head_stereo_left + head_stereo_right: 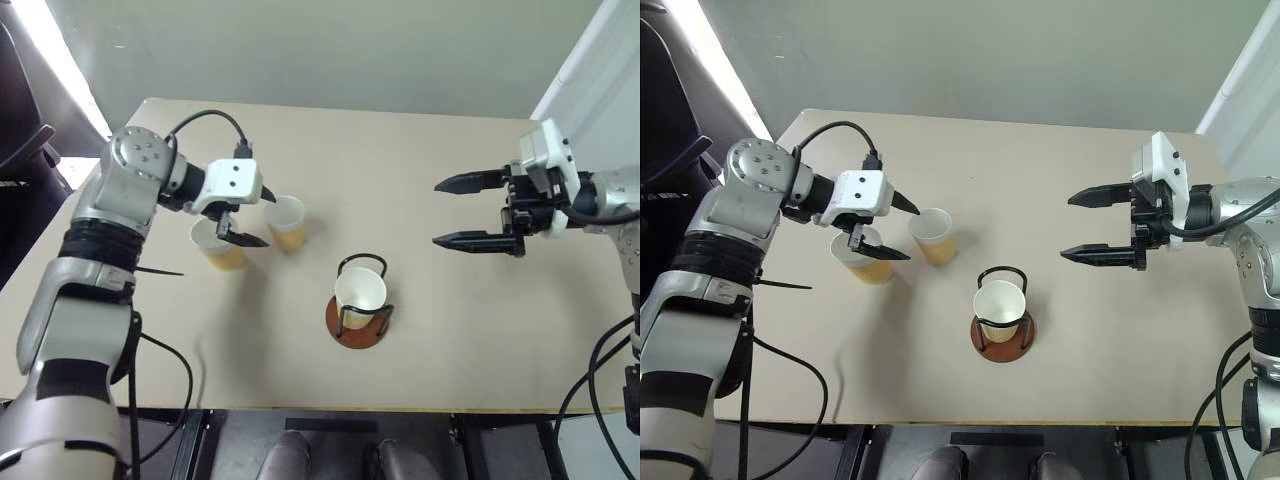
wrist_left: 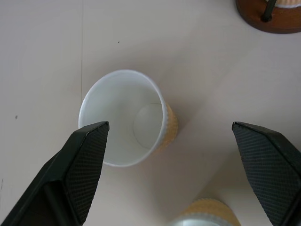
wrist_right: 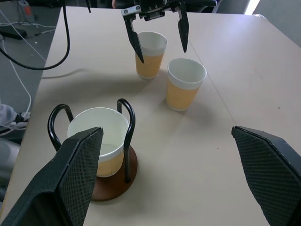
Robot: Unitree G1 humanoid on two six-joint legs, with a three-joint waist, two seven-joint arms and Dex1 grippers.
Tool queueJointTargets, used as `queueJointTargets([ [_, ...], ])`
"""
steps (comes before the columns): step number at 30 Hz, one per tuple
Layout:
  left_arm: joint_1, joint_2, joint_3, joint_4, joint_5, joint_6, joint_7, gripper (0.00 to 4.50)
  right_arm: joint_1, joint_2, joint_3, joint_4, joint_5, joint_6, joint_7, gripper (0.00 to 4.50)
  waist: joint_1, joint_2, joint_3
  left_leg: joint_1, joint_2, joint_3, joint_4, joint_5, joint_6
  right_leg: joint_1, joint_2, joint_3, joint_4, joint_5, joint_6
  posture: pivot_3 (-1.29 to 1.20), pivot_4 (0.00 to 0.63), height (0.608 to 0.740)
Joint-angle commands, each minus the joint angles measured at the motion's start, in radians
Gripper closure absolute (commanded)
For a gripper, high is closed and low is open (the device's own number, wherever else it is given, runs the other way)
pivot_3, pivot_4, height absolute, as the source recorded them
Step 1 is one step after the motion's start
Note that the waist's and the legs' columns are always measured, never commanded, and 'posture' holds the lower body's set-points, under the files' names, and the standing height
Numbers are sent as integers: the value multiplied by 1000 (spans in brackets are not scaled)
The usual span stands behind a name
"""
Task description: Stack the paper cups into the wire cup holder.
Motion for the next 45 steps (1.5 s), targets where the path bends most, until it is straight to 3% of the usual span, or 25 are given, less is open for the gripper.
queueJointTargets([
  [1, -59, -27, -5, 63, 41, -50, 11, 297, 5, -24, -49, -50, 27, 8, -27, 0, 2, 0, 0, -1, 0, 0, 1, 0, 0, 0, 0, 0, -1, 0, 1, 0, 150, 740],
  [3, -71, -46, -11, 96, 59, -74, 10, 671, 13, -29, -52, -60, 32, 12, -34, 0, 3, 0, 0, -1, -1, 0, 1, 0, 1, 0, -1, 0, -1, 1, 1, 0, 150, 740],
  [13, -105, -86, 1, 174, 86, -122, 19, 4441, 30, -49, -61, -88, 47, 20, -62, 0, 4, 0, 0, -1, -1, 2, 1, 0, 2, 0, -1, 1, -1, 1, 2, 0, 150, 740],
  [21, -94, -74, 18, 163, 78, -117, 5, 4476, 17, -43, -42, -73, 34, 5, -67, 0, 5, 0, 0, -1, -1, 2, 2, 0, 2, 0, -1, 1, -1, 1, 2, 0, 150, 740],
  [30, -144, -73, 114, 81, -32, -25, -63, 4476, 3, -43, -29, -54, 24, -11, -63, 0, 5, 0, 0, -1, -1, 3, 3, 0, 2, 0, -1, 0, -1, 1, 2, 0, 150, 740],
  [35, -163, -25, 115, -143, -260, 171, -111, 4476, 8, -71, -50, -54, 35, -6, -42, 0, 5, 0, 0, -2, -1, 4, 4, 0, 2, 0, -1, 1, -1, 1, 3, 0, 150, 740],
  [41, -91, 186, -15, -668, -738, 425, -111, 4476, 99, -183, -111, -62, 47, -45, 48, 0, 5, 2, -1, -6, -1, 9, 4, 0, 2, -4, -1, 2, -2, 1, 3, 0, 150, 740],
  [45, -75, 236, -91, -791, -817, 438, -111, 4476, 123, -234, -140, -21, 36, -83, 74, 0, 8, 2, -1, -4, -1, 9, 6, 0, 2, -3, -2, 2, 0, 2, 4, 0, 150, 740],
])
